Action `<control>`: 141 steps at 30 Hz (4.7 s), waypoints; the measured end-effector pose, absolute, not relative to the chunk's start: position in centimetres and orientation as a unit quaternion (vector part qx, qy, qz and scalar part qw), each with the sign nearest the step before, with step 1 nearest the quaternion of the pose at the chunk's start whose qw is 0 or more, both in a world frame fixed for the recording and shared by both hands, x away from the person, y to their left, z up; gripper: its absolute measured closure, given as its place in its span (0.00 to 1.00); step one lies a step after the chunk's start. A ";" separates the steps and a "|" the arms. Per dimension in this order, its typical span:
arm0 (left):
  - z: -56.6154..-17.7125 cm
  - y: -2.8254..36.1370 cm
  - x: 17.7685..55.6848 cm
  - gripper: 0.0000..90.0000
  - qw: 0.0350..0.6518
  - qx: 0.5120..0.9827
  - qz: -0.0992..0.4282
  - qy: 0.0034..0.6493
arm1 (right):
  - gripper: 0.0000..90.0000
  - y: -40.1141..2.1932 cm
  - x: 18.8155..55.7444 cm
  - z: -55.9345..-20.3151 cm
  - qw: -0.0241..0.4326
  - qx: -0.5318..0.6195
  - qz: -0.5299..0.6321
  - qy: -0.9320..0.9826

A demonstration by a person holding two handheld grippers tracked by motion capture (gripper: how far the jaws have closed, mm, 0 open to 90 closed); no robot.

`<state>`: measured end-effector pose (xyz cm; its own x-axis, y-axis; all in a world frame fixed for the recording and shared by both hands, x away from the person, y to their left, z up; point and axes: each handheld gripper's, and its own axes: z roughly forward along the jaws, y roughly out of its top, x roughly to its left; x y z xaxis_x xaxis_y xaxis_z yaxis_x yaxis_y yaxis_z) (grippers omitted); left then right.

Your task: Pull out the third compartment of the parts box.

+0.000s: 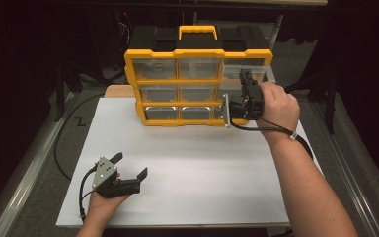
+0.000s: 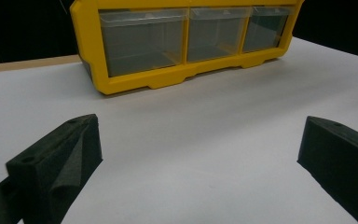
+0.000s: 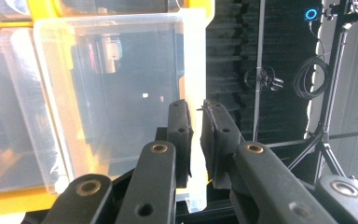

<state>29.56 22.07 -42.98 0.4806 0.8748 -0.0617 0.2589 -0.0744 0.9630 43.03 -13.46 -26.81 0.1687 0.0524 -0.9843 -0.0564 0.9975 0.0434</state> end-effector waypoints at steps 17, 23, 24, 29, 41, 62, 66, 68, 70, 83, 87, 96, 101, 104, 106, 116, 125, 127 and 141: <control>-42.9 22.3 29.5 0.01 0.533 0.675 0.291 0.419 | 0.80 -13.6 41.5 -26.4 0.748 -0.001 0.046 0.662; -42.9 22.4 29.4 0.01 0.536 0.672 0.292 0.419 | 0.71 -13.7 41.5 -25.7 0.738 -0.003 0.051 0.673; -42.9 22.4 29.4 0.01 0.535 0.673 0.292 0.419 | 0.70 -13.8 41.5 -25.5 0.735 -0.003 0.051 0.676; -42.9 22.4 29.4 0.01 0.535 0.674 0.293 0.417 | 0.67 -14.0 41.8 -25.0 0.729 -0.001 0.047 0.683; -43.0 22.3 29.5 0.01 0.533 0.676 0.292 0.417 | 0.79 -14.3 42.4 -25.1 0.717 0.006 0.035 0.696; -43.0 22.2 29.5 0.01 0.532 0.677 0.293 0.416 | 0.89 -14.3 40.0 -25.1 0.731 -0.003 0.031 0.681; -43.0 22.1 29.5 0.01 0.531 0.677 0.294 0.416 | 0.89 -14.4 39.3 -25.2 0.733 -0.006 0.034 0.680; -43.0 22.1 29.5 0.01 0.530 0.678 0.294 0.416 | 0.89 -14.5 38.9 -25.2 0.733 -0.007 0.035 0.679; -43.0 22.1 29.5 0.01 0.530 0.678 0.294 0.416 | 0.89 -14.6 38.6 -25.3 0.735 -0.008 0.039 0.677; -43.1 22.0 29.4 0.01 0.527 0.680 0.294 0.416 | 0.89 -14.7 37.5 -26.3 0.740 -0.017 0.041 0.671; -43.1 22.0 29.4 0.01 0.528 0.680 0.294 0.416 | 0.89 -14.7 37.6 -26.3 0.742 -0.013 0.043 0.669; -43.1 22.1 29.4 0.01 0.528 0.680 0.294 0.415 | 0.88 -14.5 38.2 -26.2 0.743 -0.007 0.040 0.668; -43.1 22.0 29.4 0.01 0.529 0.680 0.294 0.415 | 0.88 -14.6 38.1 -26.3 0.742 -0.006 0.041 0.669; -43.1 22.1 29.4 0.01 0.528 0.679 0.295 0.415 | 0.81 -14.5 38.0 -26.1 0.738 -0.005 0.047 0.673; -43.1 22.1 29.4 0.01 0.528 0.680 0.295 0.416 | 0.77 -14.4 37.7 -26.1 0.739 -0.006 0.051 0.672; -43.1 22.3 29.4 0.01 0.528 0.676 0.296 0.420 | 0.62 -14.7 35.7 -27.5 0.714 -0.024 0.067 0.696; -43.1 22.5 29.4 0.01 0.525 0.675 0.299 0.422 | 0.56 -15.2 34.6 -31.9 0.690 -0.025 0.070 0.720; -43.1 22.5 29.4 0.01 0.525 0.676 0.300 0.422 | 0.55 -15.3 34.4 -33.1 0.685 -0.026 0.071 0.724; -43.1 22.5 29.5 0.01 0.524 0.677 0.300 0.421 | 0.52 -16.9 33.3 -41.6 0.634 -0.022 0.052 0.771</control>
<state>29.51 22.53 -43.11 0.4664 0.8839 -0.0351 0.2557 -0.0967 0.9619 33.27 -16.92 -41.65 -0.1940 0.0328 -0.9805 -0.1000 0.9936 0.0530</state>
